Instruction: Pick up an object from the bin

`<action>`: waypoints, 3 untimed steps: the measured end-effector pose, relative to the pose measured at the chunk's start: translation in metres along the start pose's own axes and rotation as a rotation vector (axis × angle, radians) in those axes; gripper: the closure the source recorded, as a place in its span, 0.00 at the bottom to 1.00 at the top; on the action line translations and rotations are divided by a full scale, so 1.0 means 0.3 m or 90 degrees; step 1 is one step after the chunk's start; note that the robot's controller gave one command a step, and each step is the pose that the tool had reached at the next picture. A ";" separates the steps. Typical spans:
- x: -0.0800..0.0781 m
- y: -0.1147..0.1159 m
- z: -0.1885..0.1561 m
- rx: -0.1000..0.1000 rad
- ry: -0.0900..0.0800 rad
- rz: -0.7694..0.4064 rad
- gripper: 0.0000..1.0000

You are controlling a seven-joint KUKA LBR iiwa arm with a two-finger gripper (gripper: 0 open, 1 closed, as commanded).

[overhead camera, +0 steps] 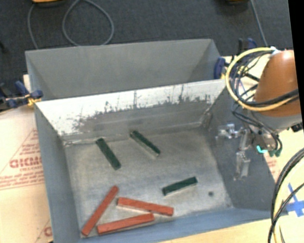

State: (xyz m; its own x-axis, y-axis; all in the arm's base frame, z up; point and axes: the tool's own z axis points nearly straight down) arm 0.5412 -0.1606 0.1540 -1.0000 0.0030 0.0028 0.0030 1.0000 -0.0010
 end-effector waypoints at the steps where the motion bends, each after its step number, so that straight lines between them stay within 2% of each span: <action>1: 0.060 0.206 0.278 0.001 -0.004 -0.152 0.00; 2: 0.209 0.473 0.272 0.000 -0.013 -0.113 0.00; 3: 0.217 0.460 0.278 0.000 -0.006 -0.113 1.00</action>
Offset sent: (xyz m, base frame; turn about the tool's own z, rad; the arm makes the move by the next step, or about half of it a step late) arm -0.0189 0.0627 -0.0840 -0.2411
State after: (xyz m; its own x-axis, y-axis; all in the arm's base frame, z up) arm 0.4764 -0.0226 0.0707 -0.9848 -0.1738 -0.0062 -0.1738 0.9848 -0.0019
